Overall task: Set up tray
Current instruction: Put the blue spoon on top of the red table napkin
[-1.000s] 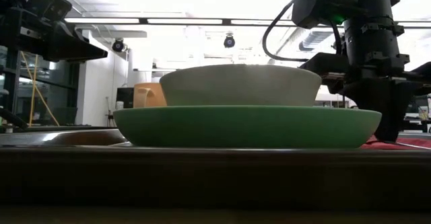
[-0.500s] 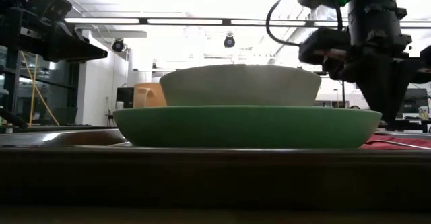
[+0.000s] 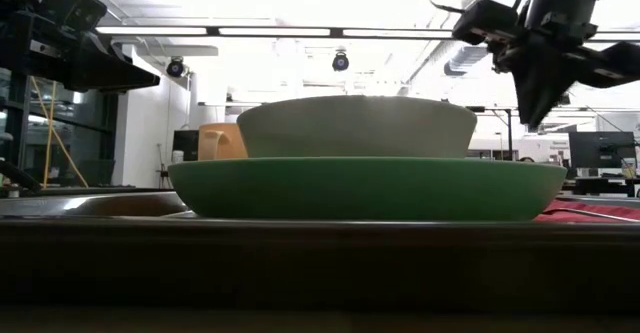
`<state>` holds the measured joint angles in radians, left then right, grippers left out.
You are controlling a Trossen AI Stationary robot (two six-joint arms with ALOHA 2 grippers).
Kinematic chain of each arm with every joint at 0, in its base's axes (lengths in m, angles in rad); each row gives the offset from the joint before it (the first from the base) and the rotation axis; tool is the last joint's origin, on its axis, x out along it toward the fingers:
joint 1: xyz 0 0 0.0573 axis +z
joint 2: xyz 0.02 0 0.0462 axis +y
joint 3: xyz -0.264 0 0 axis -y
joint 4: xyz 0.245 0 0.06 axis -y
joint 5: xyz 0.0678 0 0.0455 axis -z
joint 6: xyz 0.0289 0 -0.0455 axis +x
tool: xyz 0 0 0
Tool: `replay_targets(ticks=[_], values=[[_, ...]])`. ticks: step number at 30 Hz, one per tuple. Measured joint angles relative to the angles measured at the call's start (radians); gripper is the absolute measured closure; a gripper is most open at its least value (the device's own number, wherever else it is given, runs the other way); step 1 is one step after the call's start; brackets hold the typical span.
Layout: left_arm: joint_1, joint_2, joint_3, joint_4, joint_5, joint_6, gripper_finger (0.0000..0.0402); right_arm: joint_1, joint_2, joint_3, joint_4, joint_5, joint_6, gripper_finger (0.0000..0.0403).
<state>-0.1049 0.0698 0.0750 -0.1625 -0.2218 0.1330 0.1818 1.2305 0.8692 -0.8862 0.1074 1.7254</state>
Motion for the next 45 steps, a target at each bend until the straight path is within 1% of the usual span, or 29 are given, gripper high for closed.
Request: replay_targets(ticks=[7,10,12,18,22,29,40,42,45], values=[[0.0,0.0,0.0,0.002,0.0,-0.002,0.0305,-0.108,-0.094,0.0,-0.025,0.175,-0.182,0.0391],[0.0,0.0,0.0,0.002,0.0,-0.002,0.0305,-0.157,-0.122,0.0,-0.023,0.222,-0.272,0.0391],[0.0,0.0,0.0,0.002,0.0,-0.002,0.0305,-0.189,-0.136,0.0,-0.023,0.232,-0.325,0.0391],[0.0,0.0,0.0,0.003,0.0,-0.001,0.0305,-0.275,-0.159,0.0,-0.022,0.215,-0.45,0.0391],[0.0,0.0,0.0,0.003,0.0,-0.001,0.0305,-0.32,-0.159,0.0,-0.022,0.206,-0.5,0.0391],[0.0,0.0,0.0,0.003,0.0,-0.001,0.0305,-0.394,-0.159,0.0,-0.022,0.13,-0.594,0.0391],[0.0,0.0,0.0,0.003,0.0,0.0,0.0305,-0.484,-0.158,0.0,0.034,0.119,-0.69,0.0391],[0.0,0.0,0.0,0.003,0.0,-0.002,0.0305,-0.507,-0.156,0.0,0.043,0.099,-0.692,0.0391],[0.0,0.0,0.0,0.003,0.0,-0.006,0.0305,-0.548,-0.143,0.001,0.045,0.054,-0.74,0.0391]])
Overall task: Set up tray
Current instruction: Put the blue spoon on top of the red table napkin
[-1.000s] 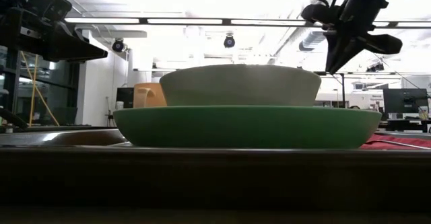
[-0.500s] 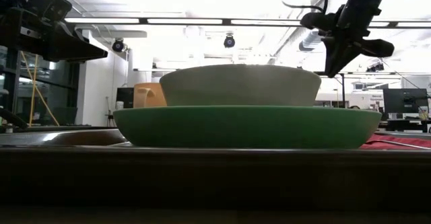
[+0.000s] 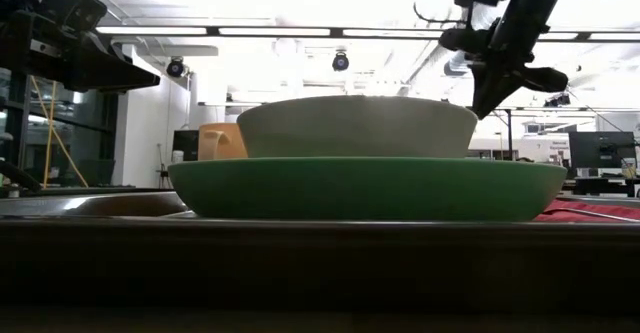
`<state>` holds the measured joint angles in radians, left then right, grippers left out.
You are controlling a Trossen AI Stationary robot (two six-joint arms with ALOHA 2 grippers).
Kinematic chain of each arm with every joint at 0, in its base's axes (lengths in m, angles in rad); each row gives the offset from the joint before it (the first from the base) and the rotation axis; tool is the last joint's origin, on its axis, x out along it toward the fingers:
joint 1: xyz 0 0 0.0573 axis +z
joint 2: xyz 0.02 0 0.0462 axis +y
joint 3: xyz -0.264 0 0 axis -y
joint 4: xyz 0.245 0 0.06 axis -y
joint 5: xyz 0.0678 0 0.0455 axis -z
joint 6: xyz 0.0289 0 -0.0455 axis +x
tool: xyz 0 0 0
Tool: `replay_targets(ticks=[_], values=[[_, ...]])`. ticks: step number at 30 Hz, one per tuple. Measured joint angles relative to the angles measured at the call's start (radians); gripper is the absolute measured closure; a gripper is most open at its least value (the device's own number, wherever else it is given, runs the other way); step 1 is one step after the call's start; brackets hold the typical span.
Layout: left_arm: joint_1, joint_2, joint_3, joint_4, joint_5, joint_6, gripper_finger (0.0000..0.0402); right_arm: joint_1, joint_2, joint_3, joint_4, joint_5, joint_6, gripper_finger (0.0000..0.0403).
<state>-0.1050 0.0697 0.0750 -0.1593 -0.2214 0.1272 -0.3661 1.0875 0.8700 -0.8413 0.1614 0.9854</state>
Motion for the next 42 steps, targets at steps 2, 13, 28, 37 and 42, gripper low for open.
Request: replay_targets(ticks=[2,13,28,37,42], values=[[0.0,0.0,0.0,0.0,0.0,0.0,0.0305,-0.024,0.015,0.0,0.001,-0.035,-0.043,0.0391],[0.0,0.0,0.0,0.001,-0.016,-0.001,0.0305,-0.134,0.11,0.0,0.066,-0.114,-0.198,0.0391],[0.0,0.0,0.0,0.001,-0.018,-0.001,0.0305,-0.274,0.131,0.0,0.187,-0.214,-0.341,0.0391],[0.0,0.0,0.0,0.001,-0.019,-0.001,0.0305,-0.296,0.131,0.0,0.189,-0.246,-0.384,0.0344],[0.0,0.0,0.0,0.001,-0.032,-0.001,0.0305,-0.296,0.131,0.0,0.194,-0.25,-0.383,0.0306]])
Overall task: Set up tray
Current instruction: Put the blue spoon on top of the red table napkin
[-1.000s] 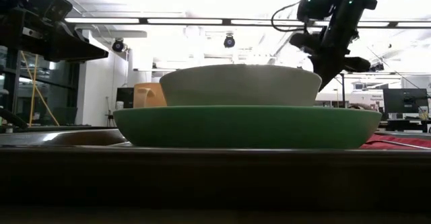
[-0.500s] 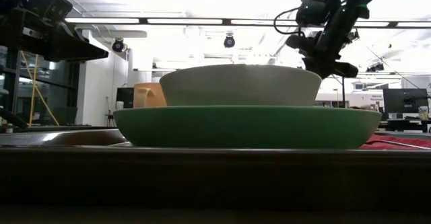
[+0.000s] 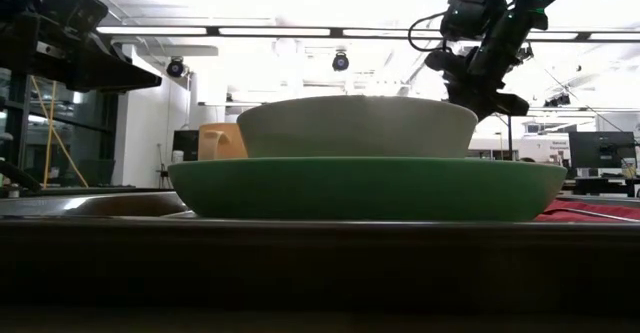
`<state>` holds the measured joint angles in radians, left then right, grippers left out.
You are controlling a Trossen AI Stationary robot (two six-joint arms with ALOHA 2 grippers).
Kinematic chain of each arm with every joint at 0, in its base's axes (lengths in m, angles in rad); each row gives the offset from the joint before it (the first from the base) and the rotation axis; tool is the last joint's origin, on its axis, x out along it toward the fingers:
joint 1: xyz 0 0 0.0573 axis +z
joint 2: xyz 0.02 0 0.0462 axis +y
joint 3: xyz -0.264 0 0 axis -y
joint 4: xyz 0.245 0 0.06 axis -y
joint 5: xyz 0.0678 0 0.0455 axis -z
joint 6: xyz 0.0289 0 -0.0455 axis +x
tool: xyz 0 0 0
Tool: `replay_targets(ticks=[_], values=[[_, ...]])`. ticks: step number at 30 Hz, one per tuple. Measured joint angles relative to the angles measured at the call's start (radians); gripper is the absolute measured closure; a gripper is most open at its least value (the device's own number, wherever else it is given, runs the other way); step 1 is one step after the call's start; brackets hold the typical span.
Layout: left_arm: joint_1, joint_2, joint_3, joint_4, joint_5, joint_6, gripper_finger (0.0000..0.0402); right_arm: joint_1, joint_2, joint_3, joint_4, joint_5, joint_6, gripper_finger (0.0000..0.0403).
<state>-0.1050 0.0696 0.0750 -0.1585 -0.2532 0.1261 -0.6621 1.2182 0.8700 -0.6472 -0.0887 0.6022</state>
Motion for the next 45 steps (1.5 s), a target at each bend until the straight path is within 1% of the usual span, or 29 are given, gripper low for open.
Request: replay_targets(ticks=[5,9,12,17,24,34,37,41,45], values=[[0.0,0.0,0.0,0.0,-0.001,-0.001,0.0305,0.0,0.0,0.0,0.002,-0.007,0.002,0.0282],[0.0,0.0,0.0,0.0,-0.001,-0.001,0.0305,0.0,0.0,0.0,0.026,-0.024,-0.006,0.0273],[0.0,0.0,0.0,0.0,-0.001,-0.001,0.0305,0.0,0.0,0.0,0.061,-0.031,-0.03,0.0273],[0.0,0.0,0.0,0.0,-0.002,-0.001,0.0305,0.0,0.0,0.0,0.109,-0.03,0.002,0.0272],[0.0,0.0,0.0,-0.001,-0.005,0.002,0.0305,0.0,0.0,0.0,0.063,-0.02,0.028,0.0273],[0.0,0.0,0.0,-0.001,-0.005,0.024,0.0305,0.0,0.001,0.0,0.056,-0.03,0.071,0.0272],[0.0,0.0,0.0,-0.001,-0.004,0.025,0.0305,-0.004,0.027,0.0,0.067,-0.044,0.073,0.0273],[0.0,0.0,0.0,-0.001,-0.004,0.027,0.0305,-0.02,0.09,0.0,0.076,-0.089,0.069,0.0273],[0.0,0.0,0.0,-0.001,-0.004,0.026,0.0305,-0.038,0.145,0.0,0.074,-0.088,0.066,0.0272]])
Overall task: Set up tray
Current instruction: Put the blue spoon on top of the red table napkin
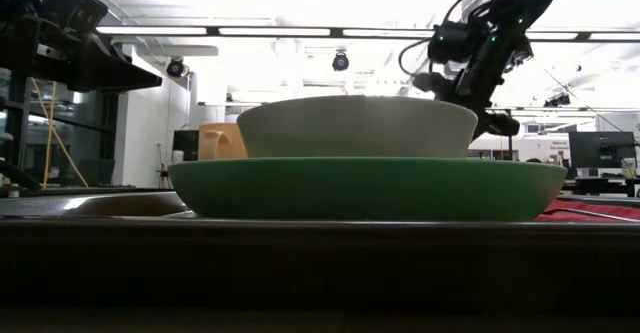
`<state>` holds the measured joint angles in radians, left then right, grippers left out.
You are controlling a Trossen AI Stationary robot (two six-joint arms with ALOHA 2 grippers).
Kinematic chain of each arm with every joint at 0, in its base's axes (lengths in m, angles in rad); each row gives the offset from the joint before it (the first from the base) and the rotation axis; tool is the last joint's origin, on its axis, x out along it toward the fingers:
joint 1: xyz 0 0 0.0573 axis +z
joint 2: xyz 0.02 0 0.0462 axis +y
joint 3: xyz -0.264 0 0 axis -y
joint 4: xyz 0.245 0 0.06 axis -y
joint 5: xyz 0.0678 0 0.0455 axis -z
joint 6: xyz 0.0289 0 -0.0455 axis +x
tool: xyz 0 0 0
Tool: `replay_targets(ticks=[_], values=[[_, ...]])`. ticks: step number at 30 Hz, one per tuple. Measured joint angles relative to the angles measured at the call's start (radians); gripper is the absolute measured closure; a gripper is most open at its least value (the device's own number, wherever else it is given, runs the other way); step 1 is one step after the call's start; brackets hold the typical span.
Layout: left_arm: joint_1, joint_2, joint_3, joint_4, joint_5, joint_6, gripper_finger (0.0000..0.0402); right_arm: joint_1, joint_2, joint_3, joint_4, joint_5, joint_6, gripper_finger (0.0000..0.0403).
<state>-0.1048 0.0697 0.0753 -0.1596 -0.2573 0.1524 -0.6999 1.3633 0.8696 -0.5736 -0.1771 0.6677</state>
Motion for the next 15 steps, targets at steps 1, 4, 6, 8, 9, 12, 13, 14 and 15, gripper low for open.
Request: replay_targets(ticks=[1,4,6,8,9,12,13,14,15], values=[[0.0,0.0,0.0,0.0,0.0,0.0,0.0305,-0.007,0.011,0.0,-0.001,-0.004,0.001,0.0273],[0.0,0.0,0.0,0.0,0.0,0.0,0.0305,-0.025,0.043,0.0,-0.012,-0.015,0.001,0.0273],[0.0,0.0,0.0,0.0,0.0,0.0,0.0305,-0.037,0.062,0.0,-0.015,-0.022,0.0,0.0272],[0.0,0.0,0.0,0.0,0.0,0.0,0.0305,-0.046,0.079,0.0,-0.026,-0.028,-0.008,0.0272],[0.0,0.0,0.0,0.0,0.0,0.0,0.0305,-0.05,0.084,0.0,-0.032,-0.034,-0.013,0.0273],[0.0,0.0,0.0,0.0,0.0,0.0,0.0305,-0.061,0.097,0.01,-0.078,-0.037,-0.037,0.0274],[0.0,0.0,0.0,0.0,0.0,0.0,0.0305,-0.064,0.102,0.026,-0.112,-0.028,-0.056,0.0273],[0.0,0.0,0.0,0.0,0.0,0.0,0.0305,-0.067,0.107,0.05,-0.148,-0.019,-0.082,0.0272],[0.0,0.0,0.0,0.0,0.0,0.0,0.0305,-0.068,0.113,0.083,-0.187,-0.005,-0.113,0.0272]])
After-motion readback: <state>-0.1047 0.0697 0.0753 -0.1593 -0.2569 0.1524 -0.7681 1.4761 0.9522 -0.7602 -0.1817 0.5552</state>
